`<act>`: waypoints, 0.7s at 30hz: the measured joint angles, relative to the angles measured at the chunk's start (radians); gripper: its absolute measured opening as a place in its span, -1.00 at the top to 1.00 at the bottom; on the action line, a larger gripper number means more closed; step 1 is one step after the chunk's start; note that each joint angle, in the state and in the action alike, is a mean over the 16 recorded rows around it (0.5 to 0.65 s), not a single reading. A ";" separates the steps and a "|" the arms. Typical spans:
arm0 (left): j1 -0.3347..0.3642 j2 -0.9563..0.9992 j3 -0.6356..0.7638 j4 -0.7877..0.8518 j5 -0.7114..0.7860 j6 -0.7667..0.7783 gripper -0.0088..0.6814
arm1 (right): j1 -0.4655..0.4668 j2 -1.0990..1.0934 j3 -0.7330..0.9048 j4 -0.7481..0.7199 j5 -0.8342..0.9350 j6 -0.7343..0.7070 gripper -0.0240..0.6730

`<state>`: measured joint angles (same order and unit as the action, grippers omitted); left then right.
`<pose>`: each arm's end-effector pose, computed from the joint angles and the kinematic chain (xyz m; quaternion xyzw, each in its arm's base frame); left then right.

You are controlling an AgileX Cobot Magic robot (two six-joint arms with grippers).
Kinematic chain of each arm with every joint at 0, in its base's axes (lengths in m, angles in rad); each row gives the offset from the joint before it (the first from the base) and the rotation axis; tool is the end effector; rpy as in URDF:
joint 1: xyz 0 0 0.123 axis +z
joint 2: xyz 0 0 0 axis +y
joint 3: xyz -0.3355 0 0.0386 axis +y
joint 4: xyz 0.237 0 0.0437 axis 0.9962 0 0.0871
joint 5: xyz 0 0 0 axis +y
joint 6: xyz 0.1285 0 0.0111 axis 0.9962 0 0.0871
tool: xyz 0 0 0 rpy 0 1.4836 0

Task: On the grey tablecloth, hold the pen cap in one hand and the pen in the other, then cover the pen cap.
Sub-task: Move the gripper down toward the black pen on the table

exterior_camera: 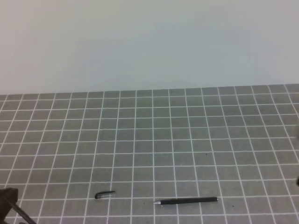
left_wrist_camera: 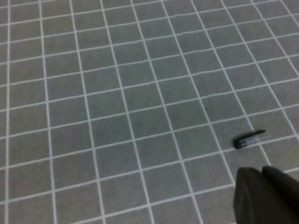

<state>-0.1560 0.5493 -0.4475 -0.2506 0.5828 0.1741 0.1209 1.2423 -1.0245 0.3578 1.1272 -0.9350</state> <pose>0.0771 -0.0300 0.2800 0.0848 0.8749 -0.1054 0.4650 0.2032 0.0658 0.3290 -0.4461 0.8651 0.0960 0.2084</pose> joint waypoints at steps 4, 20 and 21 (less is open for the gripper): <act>-0.002 0.037 -0.004 -0.054 -0.002 0.050 0.98 | 0.084 0.119 -0.052 -0.017 -0.028 -0.020 0.92; -0.002 0.127 -0.006 -0.272 -0.024 0.284 0.98 | 0.378 0.517 -0.271 -0.136 -0.143 -0.062 0.92; -0.002 0.128 -0.006 -0.279 -0.024 0.295 0.98 | 0.389 0.535 -0.283 -0.144 -0.145 -0.064 0.92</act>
<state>-0.1580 0.6773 -0.4539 -0.5300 0.5585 0.4692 0.5101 1.7771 -1.3076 0.2138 0.9823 -0.9986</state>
